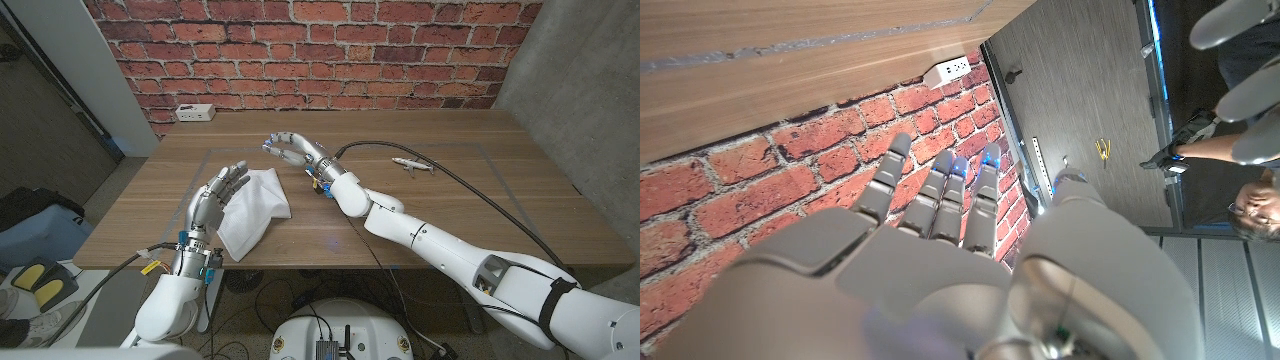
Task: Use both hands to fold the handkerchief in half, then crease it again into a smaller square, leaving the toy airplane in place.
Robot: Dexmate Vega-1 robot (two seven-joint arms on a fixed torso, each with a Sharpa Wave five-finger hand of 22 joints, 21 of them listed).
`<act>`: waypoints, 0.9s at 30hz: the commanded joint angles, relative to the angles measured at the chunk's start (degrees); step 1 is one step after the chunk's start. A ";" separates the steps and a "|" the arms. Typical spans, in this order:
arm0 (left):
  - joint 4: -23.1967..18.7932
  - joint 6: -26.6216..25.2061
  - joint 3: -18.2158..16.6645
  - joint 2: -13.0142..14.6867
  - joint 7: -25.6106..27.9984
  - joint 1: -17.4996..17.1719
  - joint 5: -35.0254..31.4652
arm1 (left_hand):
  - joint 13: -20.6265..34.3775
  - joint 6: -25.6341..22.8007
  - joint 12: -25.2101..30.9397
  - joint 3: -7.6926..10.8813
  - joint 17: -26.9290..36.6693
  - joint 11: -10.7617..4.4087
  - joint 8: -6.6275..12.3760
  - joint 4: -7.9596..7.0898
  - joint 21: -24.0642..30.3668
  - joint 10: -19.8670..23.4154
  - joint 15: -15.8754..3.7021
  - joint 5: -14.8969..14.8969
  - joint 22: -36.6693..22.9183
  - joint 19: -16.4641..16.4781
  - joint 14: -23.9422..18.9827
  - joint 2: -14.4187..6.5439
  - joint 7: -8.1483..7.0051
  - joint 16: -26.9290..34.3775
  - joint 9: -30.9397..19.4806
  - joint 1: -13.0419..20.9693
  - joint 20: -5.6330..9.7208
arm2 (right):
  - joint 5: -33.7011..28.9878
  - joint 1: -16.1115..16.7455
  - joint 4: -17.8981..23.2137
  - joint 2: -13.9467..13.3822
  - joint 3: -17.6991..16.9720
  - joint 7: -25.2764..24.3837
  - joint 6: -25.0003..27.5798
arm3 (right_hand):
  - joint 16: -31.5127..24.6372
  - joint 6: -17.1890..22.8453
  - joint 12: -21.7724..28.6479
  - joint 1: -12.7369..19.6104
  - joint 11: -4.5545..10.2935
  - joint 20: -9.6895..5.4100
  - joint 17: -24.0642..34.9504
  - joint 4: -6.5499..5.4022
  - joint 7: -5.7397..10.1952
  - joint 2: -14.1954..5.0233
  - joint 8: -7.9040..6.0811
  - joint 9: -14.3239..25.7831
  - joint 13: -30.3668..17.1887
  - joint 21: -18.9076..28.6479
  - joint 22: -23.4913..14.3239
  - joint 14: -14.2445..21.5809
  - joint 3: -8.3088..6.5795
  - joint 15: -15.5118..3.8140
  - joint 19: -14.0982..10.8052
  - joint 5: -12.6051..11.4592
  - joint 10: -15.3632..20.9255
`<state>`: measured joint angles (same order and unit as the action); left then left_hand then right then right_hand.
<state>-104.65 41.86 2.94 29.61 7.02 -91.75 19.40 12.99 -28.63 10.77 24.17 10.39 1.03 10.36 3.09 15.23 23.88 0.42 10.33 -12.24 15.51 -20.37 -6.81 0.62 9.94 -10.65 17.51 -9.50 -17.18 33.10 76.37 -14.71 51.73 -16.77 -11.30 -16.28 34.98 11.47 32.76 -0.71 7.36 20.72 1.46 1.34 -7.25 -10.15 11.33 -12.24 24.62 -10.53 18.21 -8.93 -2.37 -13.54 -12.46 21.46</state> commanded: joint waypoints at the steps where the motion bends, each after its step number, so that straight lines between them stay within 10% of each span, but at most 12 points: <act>1: -1.42 -3.71 0.03 1.07 1.82 0.38 -1.87 | -0.10 0.88 -0.03 0.15 0.01 -0.15 -0.13 0.35 -0.20 -0.58 0.01 0.03 -0.12 -0.43 0.39 0.46 -0.22 -0.04 -0.07 -0.26 -0.15 | 3.17 1.66 1.26 -1.30 -2.57 0.04 -0.46 | 0.23 -0.56 -0.12 0.93 0.02 -0.07 -0.11 0.27 0.02 -0.43 0.09 0.10 -0.16 0.15 -0.07 0.60 -0.79 -0.31 -0.91 0.24 -0.50; 27: -1.83 -9.65 1.89 4.50 1.45 4.00 -0.38 | -0.48 1.22 0.18 0.46 -0.07 -0.25 0.10 0.72 -0.35 -1.27 -0.09 -0.01 0.04 -0.62 0.85 0.48 -0.34 0.31 0.00 -0.39 -0.38 | 8.67 7.81 8.14 -5.16 -8.82 -2.60 1.84 | 0.61 -0.27 0.26 1.32 -0.20 -0.18 -0.51 1.09 -0.72 -0.85 -0.71 0.03 -0.10 -0.16 -0.06 0.68 -1.88 0.07 -1.12 0.89 0.06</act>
<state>-107.19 34.73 3.75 32.57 9.42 -89.84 17.64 12.51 -27.69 10.77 24.48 10.12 0.72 10.36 3.40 15.02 22.96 0.41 10.33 -12.25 15.01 -19.75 -6.51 0.13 9.95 -10.66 17.21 -9.82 -10.52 37.50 80.93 -18.06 46.00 -17.85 -10.70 -15.89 34.59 11.47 33.43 -0.52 7.38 20.19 2.41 1.11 -7.92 -10.61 11.18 -12.26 24.62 -10.39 18.21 -10.34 -2.37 -14.14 -11.63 21.27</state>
